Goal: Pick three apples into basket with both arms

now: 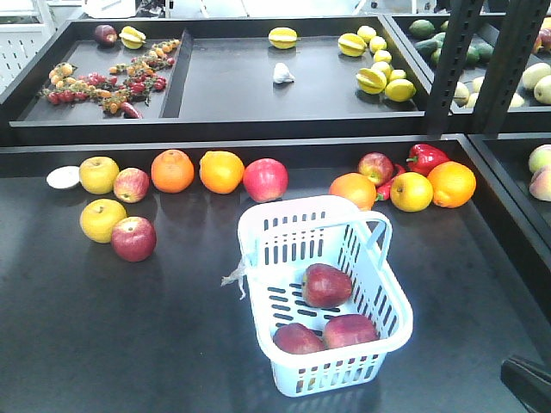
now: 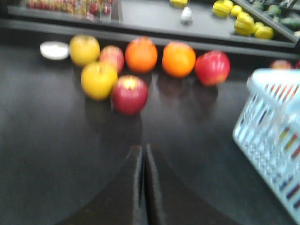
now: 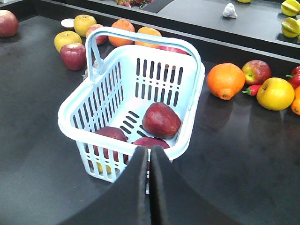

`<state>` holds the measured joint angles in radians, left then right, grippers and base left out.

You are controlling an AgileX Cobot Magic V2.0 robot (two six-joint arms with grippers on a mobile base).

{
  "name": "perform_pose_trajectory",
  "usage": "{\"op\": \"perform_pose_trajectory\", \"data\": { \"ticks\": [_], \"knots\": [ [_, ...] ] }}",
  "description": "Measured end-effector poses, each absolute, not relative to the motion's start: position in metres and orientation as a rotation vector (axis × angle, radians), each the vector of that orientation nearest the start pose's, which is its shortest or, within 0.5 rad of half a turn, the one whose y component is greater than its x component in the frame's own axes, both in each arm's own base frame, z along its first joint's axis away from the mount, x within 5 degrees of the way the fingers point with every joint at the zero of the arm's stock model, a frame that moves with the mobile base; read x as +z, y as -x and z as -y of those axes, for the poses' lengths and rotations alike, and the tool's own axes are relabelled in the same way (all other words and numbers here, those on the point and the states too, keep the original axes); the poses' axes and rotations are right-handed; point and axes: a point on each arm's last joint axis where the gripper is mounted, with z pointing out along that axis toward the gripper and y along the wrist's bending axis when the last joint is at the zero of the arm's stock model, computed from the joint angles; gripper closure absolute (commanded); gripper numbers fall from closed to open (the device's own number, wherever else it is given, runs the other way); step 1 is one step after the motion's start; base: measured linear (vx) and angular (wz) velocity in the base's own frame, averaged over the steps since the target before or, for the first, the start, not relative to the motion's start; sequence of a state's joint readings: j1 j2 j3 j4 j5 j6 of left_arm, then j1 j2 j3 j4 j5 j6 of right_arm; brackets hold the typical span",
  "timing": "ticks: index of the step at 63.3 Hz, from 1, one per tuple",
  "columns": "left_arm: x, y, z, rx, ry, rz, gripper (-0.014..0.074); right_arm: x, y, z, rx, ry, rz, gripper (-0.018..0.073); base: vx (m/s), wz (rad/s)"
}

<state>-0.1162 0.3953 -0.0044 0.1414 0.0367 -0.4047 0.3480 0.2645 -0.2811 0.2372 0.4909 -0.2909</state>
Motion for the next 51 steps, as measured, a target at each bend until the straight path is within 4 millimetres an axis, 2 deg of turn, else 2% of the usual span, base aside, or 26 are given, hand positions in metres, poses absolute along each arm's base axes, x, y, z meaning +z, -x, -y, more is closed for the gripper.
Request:
{"op": "perform_pose_trajectory", "data": {
  "ticks": [3, 13, 26, 34, 51],
  "knots": [
    [0.177, -0.084, 0.010, -0.259, 0.149, -1.914, 0.0604, 0.249, -0.061, -0.033, 0.285, 0.488, -1.893, 0.0563, 0.00, 0.00],
    [0.180, -0.084, 0.010, -0.261, 0.131, -1.869, 0.0604, 0.249, -0.061, -0.033, 0.285, 0.488, -1.893, 0.0563, 0.00, 0.00],
    [0.194, -0.070, 0.005, -0.136, 0.043, -1.683, 0.0604, 0.249, -0.061, -0.033, 0.285, 0.488, -1.893, 0.0563, 0.00, 0.00],
    [0.198, -0.059, -0.001, -0.057, 0.087, -1.587, 0.0604, 0.249, -0.061, -0.033, 0.285, 0.488, -1.893, 0.0563, 0.00, 0.00],
    [0.195, -0.056, -0.010, 0.064, 0.208, -1.598, 0.0604, 0.249, -0.061, -0.033, 0.285, 0.488, -1.893, 0.0563, 0.00, 0.00]
  ]
}}
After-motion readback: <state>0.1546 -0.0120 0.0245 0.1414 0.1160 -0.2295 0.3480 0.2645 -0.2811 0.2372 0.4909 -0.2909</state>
